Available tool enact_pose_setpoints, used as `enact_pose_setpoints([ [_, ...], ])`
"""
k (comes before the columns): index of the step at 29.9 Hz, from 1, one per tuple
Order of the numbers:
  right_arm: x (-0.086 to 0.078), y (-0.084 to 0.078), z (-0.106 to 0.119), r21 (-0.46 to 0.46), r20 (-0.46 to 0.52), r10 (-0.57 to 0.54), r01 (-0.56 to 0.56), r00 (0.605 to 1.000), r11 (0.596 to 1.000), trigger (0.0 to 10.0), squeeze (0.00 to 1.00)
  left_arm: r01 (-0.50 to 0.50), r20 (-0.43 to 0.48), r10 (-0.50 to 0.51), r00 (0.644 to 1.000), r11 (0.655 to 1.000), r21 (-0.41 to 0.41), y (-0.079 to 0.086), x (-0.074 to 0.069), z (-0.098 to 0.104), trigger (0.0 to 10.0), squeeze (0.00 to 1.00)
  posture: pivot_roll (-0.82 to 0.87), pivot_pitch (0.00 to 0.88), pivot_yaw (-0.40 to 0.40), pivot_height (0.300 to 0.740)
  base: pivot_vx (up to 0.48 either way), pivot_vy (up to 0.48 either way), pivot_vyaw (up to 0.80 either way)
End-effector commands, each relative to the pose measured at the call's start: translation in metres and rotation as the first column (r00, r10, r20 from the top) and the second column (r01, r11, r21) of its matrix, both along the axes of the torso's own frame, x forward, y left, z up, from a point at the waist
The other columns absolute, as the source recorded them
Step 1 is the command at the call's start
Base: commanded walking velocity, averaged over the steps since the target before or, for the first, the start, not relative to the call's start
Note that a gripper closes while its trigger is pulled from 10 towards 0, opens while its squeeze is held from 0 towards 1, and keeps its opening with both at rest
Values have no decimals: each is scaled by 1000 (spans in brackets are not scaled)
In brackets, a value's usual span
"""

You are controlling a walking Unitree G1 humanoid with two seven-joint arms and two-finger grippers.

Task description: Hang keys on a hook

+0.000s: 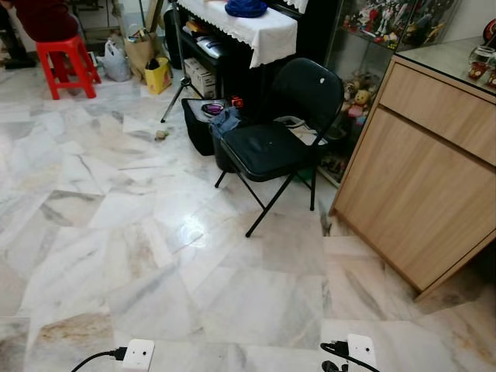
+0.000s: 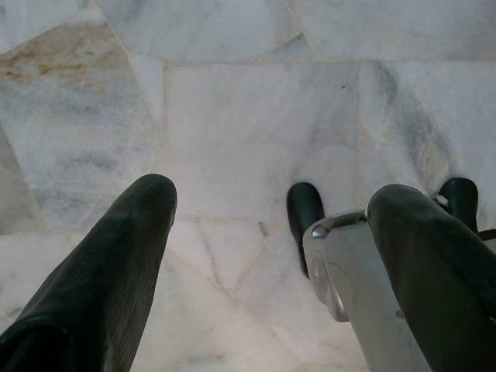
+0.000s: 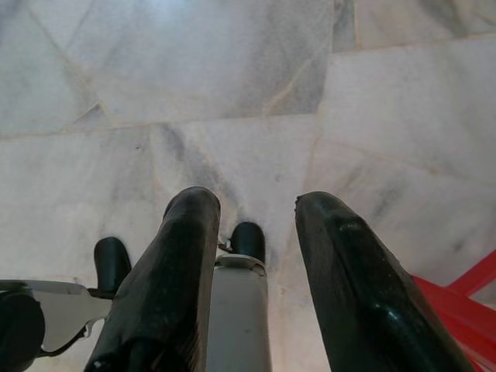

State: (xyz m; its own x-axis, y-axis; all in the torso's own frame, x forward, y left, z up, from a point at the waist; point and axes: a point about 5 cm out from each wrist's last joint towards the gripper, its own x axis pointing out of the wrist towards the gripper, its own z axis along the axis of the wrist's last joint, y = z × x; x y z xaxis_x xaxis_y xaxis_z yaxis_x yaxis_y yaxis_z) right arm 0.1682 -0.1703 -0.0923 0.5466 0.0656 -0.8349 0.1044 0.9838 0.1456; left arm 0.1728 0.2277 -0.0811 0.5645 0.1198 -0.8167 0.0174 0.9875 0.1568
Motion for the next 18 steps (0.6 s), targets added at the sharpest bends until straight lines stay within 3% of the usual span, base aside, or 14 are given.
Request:
enact_pose_setpoints([
  [1, 0, -3, 0, -6, -4, -8, 8, 1000, 1000, 10000, 0, 14, -9, -14, 1000, 1000, 20, 1, 0, 0, 10000, 0, 53, 0, -41, 740, 0, 0, 0],
  [6, -4, -7, -1, -24, -13, -29, 28, 1000, 999, 10000, 0, 8, 7, -8, 1000, 1000, 12, -1, 5, 2, 10000, 0, 52, 0, -40, 740, 0, 0, 0],
  [18, -8, -13, -2, -87, -24, -42, 40, 999, 995, 10000, 0, 26, 4, -26, 1000, 1000, -2, -7, 6, 1, 10000, 0, 44, 0, -40, 740, 0, 0, -726],
])
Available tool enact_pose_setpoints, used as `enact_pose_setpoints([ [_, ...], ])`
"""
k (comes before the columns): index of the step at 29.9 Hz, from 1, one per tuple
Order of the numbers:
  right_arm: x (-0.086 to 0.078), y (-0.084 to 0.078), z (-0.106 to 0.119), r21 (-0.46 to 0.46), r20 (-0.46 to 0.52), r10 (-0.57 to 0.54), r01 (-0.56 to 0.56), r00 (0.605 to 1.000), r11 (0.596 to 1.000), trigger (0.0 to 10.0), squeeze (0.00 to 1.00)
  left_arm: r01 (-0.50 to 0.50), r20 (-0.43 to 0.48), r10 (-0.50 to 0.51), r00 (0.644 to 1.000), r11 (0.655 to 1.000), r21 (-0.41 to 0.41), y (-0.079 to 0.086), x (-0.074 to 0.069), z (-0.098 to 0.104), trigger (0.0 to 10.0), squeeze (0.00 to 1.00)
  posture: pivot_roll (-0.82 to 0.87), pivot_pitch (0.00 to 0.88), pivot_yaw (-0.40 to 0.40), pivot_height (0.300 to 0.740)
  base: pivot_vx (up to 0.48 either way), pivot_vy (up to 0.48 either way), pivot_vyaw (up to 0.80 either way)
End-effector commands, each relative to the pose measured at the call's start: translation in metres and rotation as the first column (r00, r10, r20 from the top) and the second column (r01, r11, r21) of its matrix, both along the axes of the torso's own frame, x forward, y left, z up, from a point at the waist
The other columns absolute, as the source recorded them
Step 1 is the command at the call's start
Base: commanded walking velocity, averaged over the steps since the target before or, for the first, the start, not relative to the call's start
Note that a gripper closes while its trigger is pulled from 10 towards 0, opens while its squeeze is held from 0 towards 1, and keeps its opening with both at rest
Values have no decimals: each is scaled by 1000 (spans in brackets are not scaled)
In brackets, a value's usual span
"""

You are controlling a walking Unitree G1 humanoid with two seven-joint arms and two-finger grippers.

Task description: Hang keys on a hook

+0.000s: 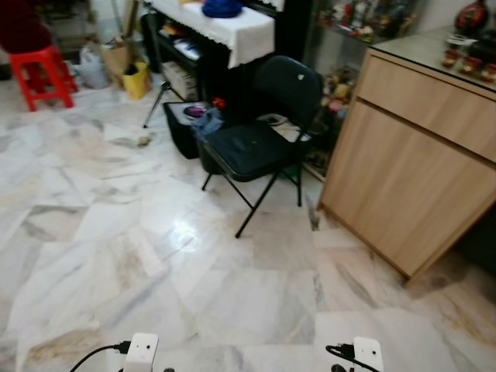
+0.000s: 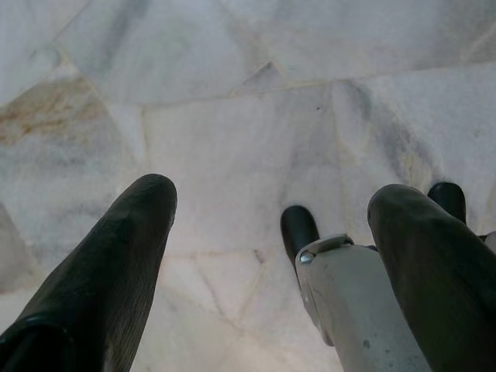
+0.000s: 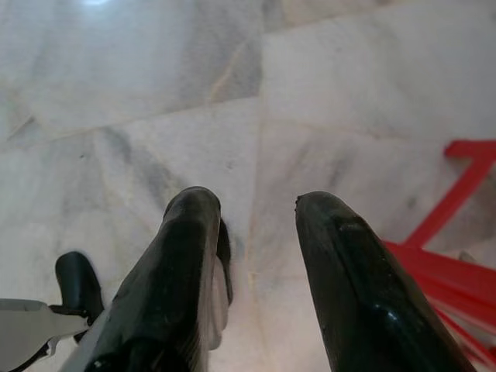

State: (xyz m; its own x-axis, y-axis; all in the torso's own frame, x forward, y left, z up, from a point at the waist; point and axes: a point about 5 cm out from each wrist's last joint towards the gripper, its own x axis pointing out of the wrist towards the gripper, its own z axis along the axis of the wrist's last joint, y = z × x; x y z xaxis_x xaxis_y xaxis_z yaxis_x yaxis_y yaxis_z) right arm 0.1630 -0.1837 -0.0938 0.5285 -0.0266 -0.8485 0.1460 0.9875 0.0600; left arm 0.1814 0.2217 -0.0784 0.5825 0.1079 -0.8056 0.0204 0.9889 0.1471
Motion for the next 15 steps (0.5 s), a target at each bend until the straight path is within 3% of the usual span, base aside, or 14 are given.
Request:
enact_pose_setpoints([
  [1, -2, 1, -1, -1, 2, -2, 2, 1000, 1000, 10000, 0, 20, -19, -20, 1000, 1000, 10, -1, -3, -2, 10000, 0, 44, 0, -40, 740, 0, 0, -769],
  [13, -3, 5, -2, 8, 3, 5, -5, 1000, 1000, 10000, 0, 102, -35, -101, 994, 993, 51, -2, -3, -2, 10000, 0, 45, 0, -35, 740, 0, 0, -769],
  [15, -3, 5, -2, 8, 3, 4, -4, 1000, 1000, 10000, 0, 120, -39, -118, 992, 991, 56, -2, -3, -2, 10000, 0, 42, 0, -33, 740, 0, -371, -769],
])
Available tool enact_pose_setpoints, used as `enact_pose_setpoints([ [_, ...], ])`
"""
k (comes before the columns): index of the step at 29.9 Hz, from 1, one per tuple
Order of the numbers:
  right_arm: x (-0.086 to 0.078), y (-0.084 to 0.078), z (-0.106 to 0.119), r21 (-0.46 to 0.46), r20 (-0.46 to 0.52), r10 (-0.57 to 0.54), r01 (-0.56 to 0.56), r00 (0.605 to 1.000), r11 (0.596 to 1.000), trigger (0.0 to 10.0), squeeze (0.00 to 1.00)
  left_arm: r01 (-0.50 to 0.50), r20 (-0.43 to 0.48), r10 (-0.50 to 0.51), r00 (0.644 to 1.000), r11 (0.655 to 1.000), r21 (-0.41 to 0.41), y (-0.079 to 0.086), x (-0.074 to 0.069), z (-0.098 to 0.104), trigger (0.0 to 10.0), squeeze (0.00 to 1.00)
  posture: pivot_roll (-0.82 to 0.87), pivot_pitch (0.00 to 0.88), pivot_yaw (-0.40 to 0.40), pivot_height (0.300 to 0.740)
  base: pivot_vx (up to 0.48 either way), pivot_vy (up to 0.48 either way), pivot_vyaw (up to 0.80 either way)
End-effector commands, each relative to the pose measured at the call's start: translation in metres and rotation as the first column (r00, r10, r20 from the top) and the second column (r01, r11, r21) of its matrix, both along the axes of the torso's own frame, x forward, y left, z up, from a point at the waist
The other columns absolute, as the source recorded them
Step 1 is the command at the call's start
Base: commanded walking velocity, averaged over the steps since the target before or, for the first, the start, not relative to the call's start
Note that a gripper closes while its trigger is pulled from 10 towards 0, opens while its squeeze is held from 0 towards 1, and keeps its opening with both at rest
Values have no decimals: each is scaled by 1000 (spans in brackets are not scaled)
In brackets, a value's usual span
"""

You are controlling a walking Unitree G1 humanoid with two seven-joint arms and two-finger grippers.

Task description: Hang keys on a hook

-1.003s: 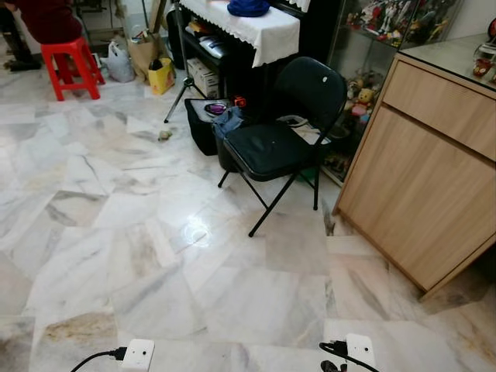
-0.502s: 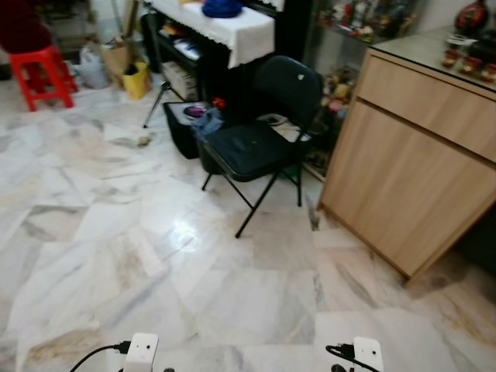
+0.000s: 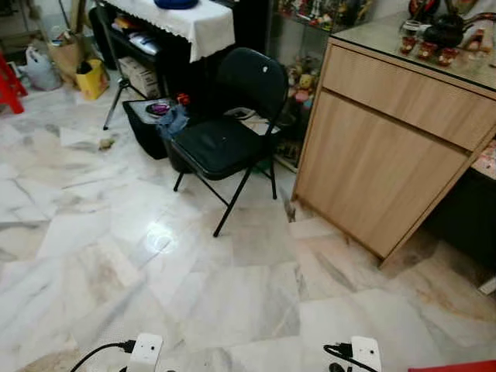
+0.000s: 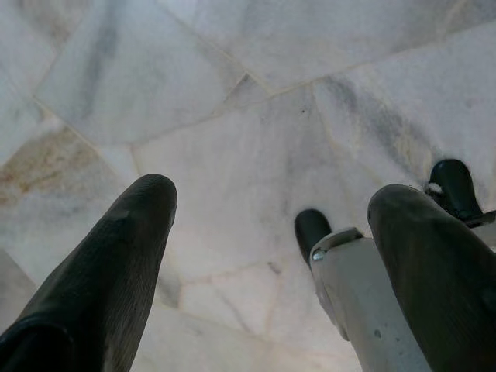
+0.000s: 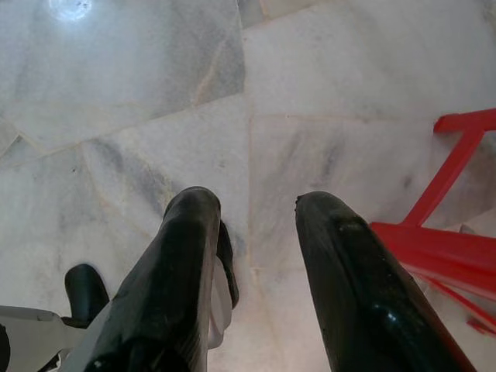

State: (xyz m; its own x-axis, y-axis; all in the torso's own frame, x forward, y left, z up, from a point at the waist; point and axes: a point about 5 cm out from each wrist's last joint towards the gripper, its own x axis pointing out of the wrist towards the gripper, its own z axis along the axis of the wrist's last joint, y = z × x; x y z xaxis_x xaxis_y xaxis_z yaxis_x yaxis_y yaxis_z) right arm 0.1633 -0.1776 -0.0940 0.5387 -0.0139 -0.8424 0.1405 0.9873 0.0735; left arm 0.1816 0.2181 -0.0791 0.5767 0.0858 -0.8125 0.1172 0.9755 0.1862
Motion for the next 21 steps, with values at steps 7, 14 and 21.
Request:
enact_pose_setpoints([
  [7, -5, -3, -2, -5, -13, -8, 8, 1000, 1000, 10000, 0, 8, -15, -7, 1000, 1000, 12, 0, -4, -2, 10000, 0, 41, 0, -36, 740, 0, -137, -768],
  [14, -5, -3, -2, -9, -11, -2, 2, 1000, 1000, 10000, 0, 1, -8, -1, 1000, 1000, 10, -1, -3, -2, 10000, 0, 42, 0, -38, 740, 0, 0, -769],
  [21, -4, -4, -1, -12, -8, -8, 8, 1000, 1000, 10000, 0, -5, -3, 5, 1000, 1000, 9, 0, -2, -1, 10000, 0, 41, 0, -39, 740, 0, 0, -768],
])
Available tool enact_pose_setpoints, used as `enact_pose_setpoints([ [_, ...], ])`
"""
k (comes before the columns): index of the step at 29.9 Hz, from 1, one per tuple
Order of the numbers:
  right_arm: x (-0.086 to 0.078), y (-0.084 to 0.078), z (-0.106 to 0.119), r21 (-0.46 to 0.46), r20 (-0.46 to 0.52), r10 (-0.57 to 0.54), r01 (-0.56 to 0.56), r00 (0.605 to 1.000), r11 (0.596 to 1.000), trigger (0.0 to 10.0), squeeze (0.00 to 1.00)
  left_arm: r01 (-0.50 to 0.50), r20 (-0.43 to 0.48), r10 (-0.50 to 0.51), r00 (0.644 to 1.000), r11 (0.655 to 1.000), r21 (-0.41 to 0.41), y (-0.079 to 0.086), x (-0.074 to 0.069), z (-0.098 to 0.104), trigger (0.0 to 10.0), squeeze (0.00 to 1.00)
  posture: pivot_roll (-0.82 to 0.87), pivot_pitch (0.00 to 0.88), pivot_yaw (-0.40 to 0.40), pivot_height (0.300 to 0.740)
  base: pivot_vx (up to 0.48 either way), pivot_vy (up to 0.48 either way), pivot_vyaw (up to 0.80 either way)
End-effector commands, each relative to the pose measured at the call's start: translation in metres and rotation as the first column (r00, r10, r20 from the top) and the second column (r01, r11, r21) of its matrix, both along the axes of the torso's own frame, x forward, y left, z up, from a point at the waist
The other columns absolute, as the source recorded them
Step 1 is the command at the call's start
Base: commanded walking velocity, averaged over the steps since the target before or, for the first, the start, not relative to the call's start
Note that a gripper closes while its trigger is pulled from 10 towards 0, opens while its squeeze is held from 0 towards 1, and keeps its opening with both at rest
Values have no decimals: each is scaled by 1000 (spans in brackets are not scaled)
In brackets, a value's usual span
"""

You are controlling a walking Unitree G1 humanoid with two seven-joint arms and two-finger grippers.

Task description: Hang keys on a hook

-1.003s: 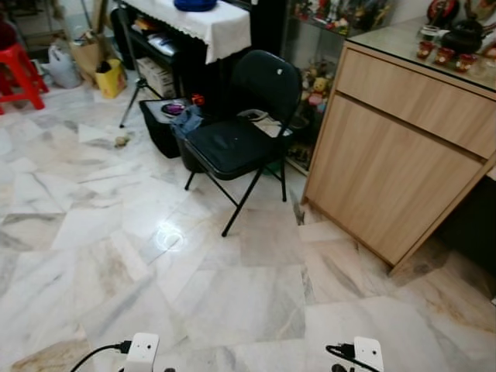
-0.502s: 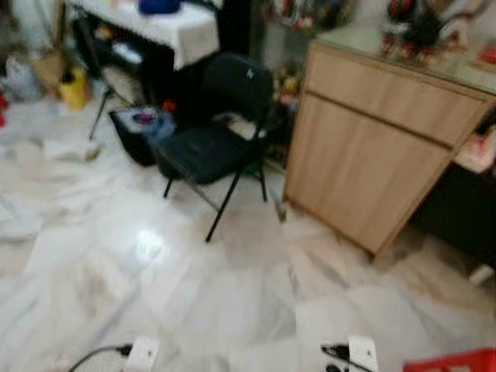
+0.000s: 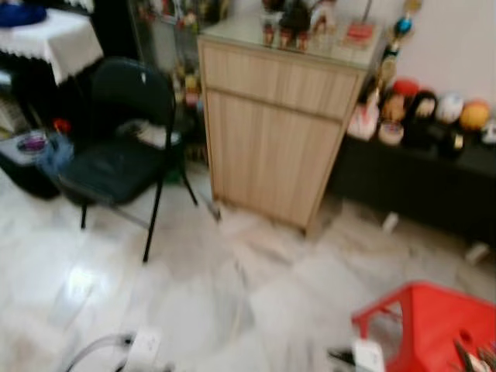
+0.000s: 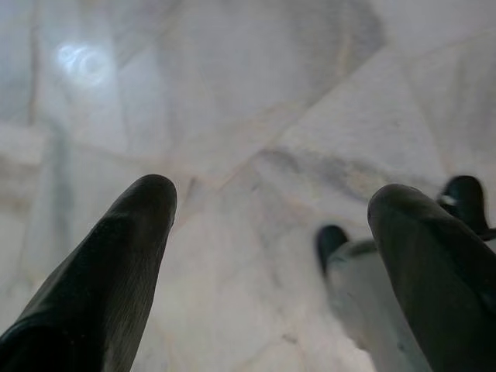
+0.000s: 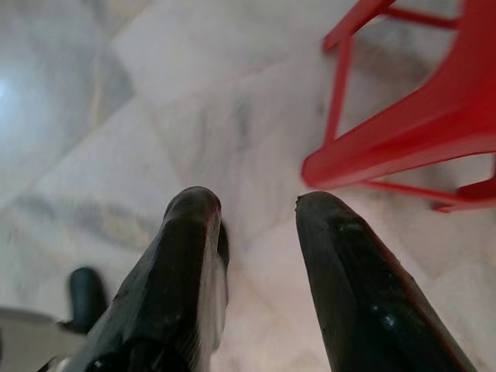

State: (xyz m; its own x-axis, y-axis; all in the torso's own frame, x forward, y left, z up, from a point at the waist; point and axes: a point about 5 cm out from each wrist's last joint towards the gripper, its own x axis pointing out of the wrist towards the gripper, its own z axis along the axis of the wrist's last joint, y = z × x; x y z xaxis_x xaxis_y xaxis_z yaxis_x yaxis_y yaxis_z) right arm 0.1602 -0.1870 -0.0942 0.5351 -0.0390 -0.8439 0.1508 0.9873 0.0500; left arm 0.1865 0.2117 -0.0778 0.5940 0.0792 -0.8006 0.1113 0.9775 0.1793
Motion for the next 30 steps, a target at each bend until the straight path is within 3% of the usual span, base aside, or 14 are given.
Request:
enact_pose_setpoints([
  [1, -1, 6, -1, 11, -5, 1, -1, 1000, 1000, 10000, 0, -3, -24, 4, 1000, 1000, 19, 7, -7, -2, 10000, 0, 41, 0, -39, 740, 0, 0, -763],
  [24, -3, 5, -2, 11, -7, 1, 0, 1000, 1000, 10000, 0, -5, -15, 5, 1000, 1000, 10, 6, -6, -2, 10000, 0, 38, 0, -42, 740, 0, 0, -765],
  [30, -2, 5, -1, 12, 7, -13, 13, 1000, 1000, 10000, 0, 4, -15, -4, 1000, 1000, 11, 5, -6, -2, 10000, 0, 34, 0, -43, 740, 0, -106, 0],
])
